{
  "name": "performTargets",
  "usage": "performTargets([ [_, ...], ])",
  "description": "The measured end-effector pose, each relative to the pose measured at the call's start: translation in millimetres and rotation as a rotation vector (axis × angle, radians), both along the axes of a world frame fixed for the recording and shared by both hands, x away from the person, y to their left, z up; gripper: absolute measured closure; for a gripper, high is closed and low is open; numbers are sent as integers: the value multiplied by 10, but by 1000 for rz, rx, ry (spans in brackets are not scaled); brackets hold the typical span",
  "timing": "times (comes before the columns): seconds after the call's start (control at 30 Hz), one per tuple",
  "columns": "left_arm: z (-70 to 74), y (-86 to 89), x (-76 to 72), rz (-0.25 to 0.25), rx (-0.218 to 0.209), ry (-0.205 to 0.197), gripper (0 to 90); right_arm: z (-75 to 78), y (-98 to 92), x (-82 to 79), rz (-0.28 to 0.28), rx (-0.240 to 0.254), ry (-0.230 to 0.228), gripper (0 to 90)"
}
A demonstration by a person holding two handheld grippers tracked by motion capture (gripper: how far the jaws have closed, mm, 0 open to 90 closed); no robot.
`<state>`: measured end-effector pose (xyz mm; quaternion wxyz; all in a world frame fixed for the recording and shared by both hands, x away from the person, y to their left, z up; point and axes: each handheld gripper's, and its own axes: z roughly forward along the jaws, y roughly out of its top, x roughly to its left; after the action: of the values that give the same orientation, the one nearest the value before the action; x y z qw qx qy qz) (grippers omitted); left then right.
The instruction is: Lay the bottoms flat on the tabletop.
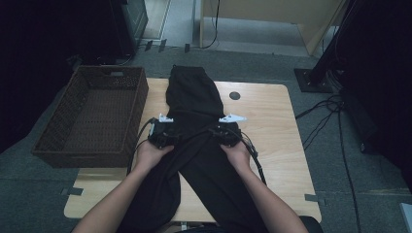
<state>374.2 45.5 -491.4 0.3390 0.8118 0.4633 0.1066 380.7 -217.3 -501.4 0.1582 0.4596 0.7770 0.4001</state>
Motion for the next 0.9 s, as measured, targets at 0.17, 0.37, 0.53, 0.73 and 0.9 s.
performTargets([
  [0.17,-103,-11,-85,-18,35,4,509,-115,40,-128,20,-60,5,621],
  [0.37,-148,-63,-13,9,63,-64,582,-179,85,-72,-2,-76,-24,649],
  [0.53,-148,-187,201,1,100,-81,589,-178,128,95,-29,-77,-19,652],
  [0.73,-170,-268,560,46,84,-99,622,-191,217,386,-64,-72,-31,671],
  [0.9,-152,-305,855,99,91,-79,631,-183,250,695,-93,-87,-30,669],
])
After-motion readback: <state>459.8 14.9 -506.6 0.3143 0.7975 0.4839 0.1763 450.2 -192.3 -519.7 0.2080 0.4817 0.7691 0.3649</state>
